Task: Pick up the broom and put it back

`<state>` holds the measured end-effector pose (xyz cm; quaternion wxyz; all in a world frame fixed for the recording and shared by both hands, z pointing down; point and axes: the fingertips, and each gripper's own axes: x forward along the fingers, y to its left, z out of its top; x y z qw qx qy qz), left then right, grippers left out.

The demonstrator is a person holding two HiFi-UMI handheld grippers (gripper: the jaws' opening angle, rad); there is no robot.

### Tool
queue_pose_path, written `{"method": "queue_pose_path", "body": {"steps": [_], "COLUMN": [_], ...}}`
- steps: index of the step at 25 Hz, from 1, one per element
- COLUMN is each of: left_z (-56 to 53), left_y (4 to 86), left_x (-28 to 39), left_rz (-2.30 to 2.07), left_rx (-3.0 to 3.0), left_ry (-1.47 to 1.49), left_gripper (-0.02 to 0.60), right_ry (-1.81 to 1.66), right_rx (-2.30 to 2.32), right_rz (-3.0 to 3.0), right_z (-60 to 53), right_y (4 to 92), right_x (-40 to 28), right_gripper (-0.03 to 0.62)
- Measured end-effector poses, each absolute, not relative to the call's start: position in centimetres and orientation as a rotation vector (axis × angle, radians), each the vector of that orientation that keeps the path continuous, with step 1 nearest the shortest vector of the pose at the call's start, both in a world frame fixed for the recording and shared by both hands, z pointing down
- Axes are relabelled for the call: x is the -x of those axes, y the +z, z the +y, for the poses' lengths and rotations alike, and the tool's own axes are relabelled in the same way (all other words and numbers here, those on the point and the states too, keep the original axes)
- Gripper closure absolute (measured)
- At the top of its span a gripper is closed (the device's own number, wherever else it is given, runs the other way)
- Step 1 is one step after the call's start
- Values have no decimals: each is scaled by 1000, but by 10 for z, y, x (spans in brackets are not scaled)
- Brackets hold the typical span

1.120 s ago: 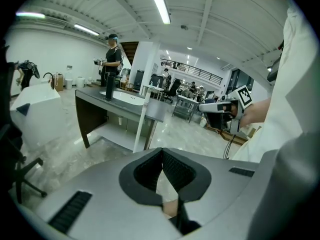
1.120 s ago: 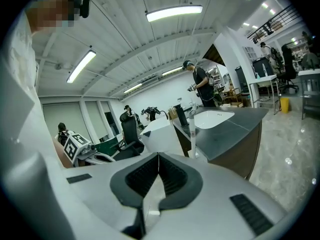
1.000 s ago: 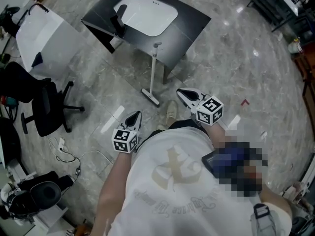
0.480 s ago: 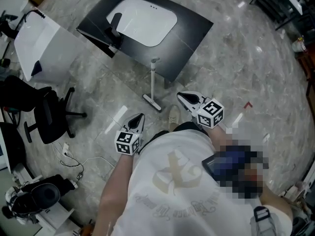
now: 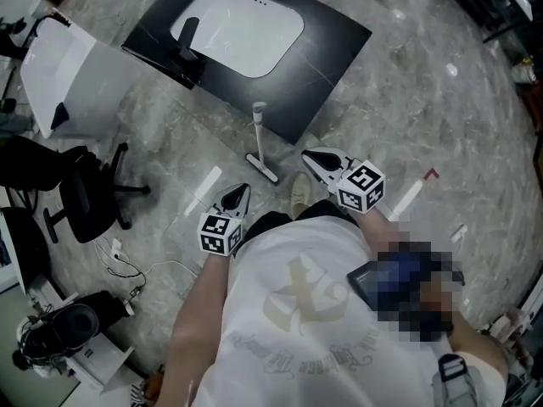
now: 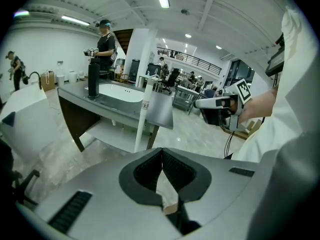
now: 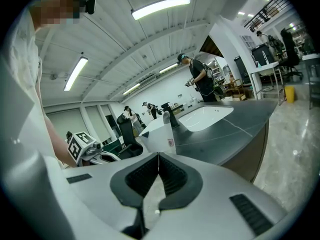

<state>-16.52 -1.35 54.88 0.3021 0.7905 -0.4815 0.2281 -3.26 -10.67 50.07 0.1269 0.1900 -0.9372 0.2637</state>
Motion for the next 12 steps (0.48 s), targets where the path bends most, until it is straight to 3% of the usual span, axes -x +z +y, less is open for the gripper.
{"method": "queue_pose_path", "body": {"steps": [12], "left_z": [-38], "left_y": [561], "left_x": [190], "left_rz": [-1250], "left_rx": [-2112], "left_ry": [686], "left_gripper": [569], "right_ry": [788], "right_rx": [-517], "right_rz": [-2695], "right_z": [-116], "right_y": [516], "right_x": [52], "right_gripper": [577]}}
